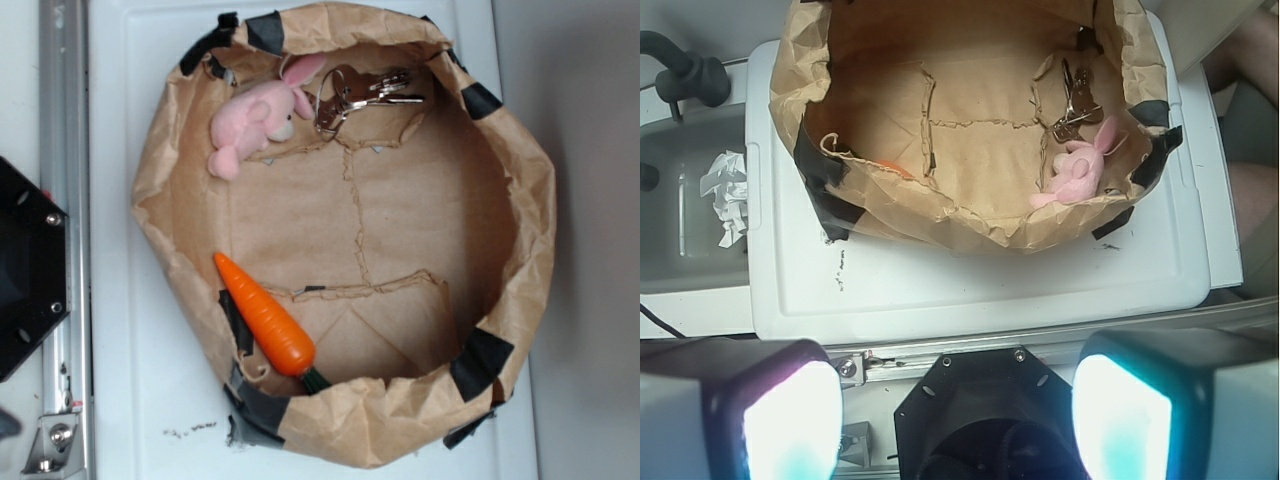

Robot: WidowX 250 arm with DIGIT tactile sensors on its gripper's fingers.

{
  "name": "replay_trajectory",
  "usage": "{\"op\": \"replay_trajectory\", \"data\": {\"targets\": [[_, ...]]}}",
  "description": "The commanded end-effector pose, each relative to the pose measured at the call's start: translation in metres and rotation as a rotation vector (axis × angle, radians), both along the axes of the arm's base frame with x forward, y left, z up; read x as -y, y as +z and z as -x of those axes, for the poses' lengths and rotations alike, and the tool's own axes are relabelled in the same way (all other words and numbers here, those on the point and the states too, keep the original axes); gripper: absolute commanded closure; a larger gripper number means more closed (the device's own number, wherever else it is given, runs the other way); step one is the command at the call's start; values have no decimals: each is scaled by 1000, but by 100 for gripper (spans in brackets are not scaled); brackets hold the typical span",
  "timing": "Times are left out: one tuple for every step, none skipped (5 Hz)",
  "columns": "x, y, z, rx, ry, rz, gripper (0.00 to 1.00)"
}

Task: Grab the silver keys.

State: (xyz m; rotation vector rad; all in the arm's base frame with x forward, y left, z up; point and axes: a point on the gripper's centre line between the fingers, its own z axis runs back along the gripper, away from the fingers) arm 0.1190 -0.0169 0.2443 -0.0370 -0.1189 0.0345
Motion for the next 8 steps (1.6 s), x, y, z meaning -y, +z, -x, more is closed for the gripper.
{"op": "replay_trajectory", "data": {"targets": [[0, 0, 0, 0, 0, 0, 0], [16, -23, -47, 10, 199, -12, 0], [20, -37, -72, 60, 340, -45, 0], [18, -50, -96, 90, 442, -45, 0], [10, -67, -126, 188, 573, -28, 0], [-11, -97, -116, 295, 613, -25, 0], [-24, -117, -126, 349, 713, -55, 0], [-39, -143, -138, 367, 793, -128, 0]]}}
